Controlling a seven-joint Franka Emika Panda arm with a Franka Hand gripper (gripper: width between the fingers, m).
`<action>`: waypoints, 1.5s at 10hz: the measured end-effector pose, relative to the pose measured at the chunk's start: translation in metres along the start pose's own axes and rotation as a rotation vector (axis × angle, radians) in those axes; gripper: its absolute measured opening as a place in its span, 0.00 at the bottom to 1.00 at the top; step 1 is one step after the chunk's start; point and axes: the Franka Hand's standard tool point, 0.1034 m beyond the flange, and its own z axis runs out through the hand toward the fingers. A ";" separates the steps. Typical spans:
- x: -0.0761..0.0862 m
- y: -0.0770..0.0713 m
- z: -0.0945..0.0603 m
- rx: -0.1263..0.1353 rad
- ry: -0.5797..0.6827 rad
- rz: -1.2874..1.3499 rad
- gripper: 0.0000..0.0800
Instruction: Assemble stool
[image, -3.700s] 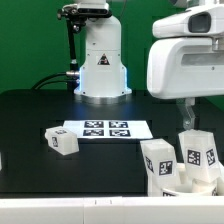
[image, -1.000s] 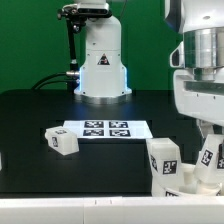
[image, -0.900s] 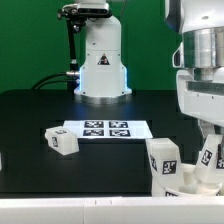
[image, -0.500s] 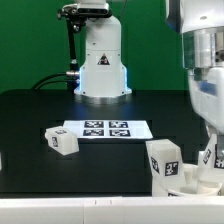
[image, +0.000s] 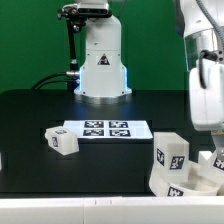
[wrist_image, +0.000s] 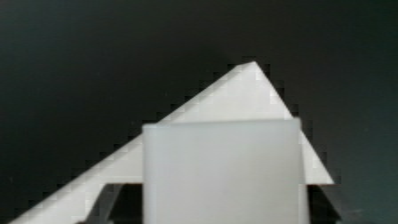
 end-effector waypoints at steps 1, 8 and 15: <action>0.000 -0.001 -0.001 0.001 -0.001 -0.041 0.63; -0.006 -0.014 -0.030 0.010 -0.035 -0.840 0.81; 0.004 -0.019 -0.035 -0.042 -0.004 -1.647 0.81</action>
Offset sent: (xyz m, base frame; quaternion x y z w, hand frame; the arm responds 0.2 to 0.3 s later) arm -0.0037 0.0124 0.0372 -0.0255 -0.0816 -0.2813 0.9558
